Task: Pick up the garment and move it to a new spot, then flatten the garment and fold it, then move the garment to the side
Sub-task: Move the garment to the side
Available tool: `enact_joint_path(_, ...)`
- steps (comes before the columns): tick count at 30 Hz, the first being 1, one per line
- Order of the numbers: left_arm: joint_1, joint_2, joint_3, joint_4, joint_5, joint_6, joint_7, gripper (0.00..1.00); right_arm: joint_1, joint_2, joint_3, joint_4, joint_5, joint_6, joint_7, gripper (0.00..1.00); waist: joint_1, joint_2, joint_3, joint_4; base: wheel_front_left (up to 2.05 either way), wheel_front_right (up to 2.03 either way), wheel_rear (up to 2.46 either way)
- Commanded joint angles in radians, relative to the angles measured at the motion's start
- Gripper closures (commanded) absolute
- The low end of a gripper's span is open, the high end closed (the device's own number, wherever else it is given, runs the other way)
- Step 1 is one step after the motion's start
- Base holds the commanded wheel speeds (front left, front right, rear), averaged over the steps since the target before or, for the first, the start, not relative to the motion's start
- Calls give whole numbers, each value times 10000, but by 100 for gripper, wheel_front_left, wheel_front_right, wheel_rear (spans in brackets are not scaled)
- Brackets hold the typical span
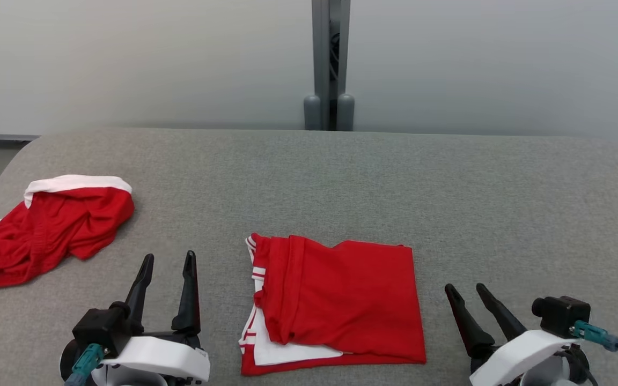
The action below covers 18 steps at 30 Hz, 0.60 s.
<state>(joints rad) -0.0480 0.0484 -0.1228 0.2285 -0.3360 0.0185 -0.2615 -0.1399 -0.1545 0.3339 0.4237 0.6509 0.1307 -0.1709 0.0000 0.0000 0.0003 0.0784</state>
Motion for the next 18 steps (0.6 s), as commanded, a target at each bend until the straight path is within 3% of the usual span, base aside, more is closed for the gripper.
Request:
enact_joint_path(1,-92,44,11,5,47,-18,-28,0,-153,-309,157,89,271,3,188,0,0,0,112,147,0,0,0)
enact_joint_path(7,-316,44,-190,12,83,-55,-28,0,-808,-823,1054,708,2035,5,1036,0,0,0,650,667,0,0,0)
enact_joint_path(18,-855,39,-472,-9,-167,54,-28,0,-2029,-946,2364,1606,4225,5,2142,0,0,0,1421,1510,0,0,0)
